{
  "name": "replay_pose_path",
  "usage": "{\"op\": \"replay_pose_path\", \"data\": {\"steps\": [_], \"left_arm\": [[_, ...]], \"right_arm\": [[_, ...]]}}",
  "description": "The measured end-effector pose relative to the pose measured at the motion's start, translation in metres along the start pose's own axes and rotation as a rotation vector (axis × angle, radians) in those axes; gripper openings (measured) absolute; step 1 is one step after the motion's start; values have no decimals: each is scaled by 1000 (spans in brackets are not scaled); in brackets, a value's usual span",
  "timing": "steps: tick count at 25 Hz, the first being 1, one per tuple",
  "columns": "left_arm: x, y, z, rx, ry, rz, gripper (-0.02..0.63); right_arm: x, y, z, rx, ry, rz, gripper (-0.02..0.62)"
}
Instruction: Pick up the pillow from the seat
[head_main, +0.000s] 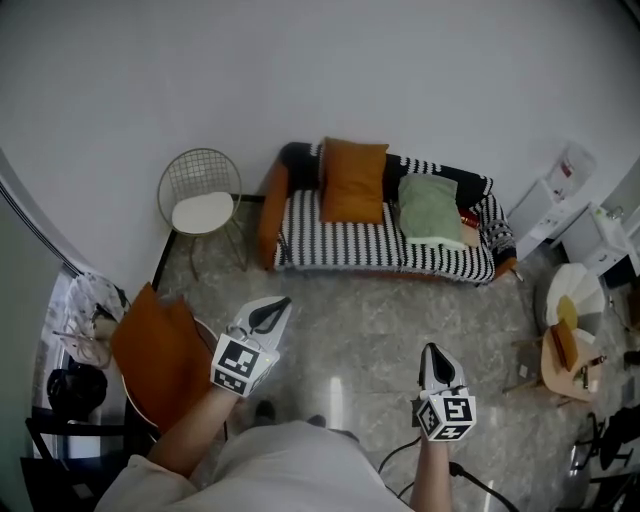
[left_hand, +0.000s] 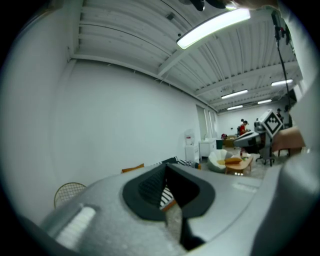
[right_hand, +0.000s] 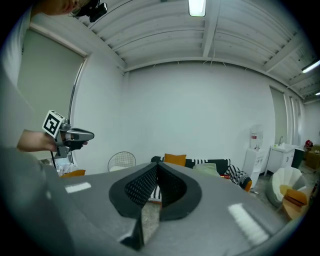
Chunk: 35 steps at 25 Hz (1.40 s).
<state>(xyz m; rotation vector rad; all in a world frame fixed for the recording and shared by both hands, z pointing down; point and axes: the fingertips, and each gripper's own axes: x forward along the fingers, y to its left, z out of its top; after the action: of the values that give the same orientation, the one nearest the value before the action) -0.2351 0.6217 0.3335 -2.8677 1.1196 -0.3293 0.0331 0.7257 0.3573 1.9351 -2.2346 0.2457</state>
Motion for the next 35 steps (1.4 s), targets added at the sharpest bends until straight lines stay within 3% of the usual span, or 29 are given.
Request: {"op": "replay_pose_path", "data": {"steps": [18, 26, 35], "left_arm": [[30, -62, 0, -1, 9, 6, 1], [48, -62, -3, -10, 4, -5, 0], [85, -30, -5, -21, 4, -13, 0]], "right_arm": [[-19, -57, -14, 39, -14, 21, 5], [-8, -56, -19, 39, -22, 52, 5], [31, -68, -7, 53, -29, 33, 5]]}}
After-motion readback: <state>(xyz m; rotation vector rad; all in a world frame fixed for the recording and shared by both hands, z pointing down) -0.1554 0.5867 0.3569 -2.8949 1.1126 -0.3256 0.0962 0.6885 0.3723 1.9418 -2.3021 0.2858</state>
